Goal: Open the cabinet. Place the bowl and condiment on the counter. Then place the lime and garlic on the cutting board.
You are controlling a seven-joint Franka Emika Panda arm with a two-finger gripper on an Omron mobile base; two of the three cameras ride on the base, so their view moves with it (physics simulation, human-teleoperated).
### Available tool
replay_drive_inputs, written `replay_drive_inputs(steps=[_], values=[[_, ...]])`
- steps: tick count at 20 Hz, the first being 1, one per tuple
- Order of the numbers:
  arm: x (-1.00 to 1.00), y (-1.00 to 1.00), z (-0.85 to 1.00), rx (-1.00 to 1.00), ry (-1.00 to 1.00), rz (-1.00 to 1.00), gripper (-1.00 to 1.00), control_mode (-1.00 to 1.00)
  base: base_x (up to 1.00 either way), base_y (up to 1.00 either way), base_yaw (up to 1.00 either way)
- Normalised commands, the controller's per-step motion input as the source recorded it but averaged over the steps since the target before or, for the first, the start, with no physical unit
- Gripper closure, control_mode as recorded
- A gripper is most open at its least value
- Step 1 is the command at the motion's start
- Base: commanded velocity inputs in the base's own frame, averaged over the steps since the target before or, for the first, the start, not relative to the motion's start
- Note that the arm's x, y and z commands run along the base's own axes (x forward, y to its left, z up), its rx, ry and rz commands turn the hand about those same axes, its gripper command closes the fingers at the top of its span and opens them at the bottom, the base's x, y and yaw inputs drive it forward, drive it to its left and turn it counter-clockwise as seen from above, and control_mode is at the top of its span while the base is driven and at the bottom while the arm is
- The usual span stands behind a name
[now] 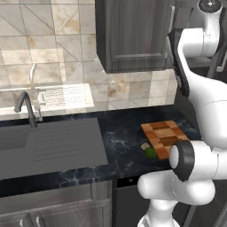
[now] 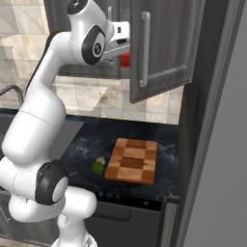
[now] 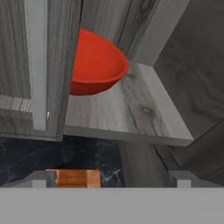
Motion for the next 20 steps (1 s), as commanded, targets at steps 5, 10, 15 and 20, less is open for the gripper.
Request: replay_drive_inputs(steps=[5, 10, 15, 20], values=[[-0.13, -0.53, -0.05, 0.04, 0.00, 0.00, -1.00, -1.00, 0.00, 0.00, 0.00], [-0.09, -0.46, 0.00, 0.01, 0.00, 0.00, -1.00, -1.00, 0.00, 0.00, 0.00], [-0.02, -0.43, -0.03, 0.00, 0.00, 0.00, -1.00, -1.00, 0.00, 0.00, 0.00], [0.00, -0.44, -0.04, 0.01, 0.00, 0.00, -1.00, -1.00, 0.00, 0.00, 0.00]])
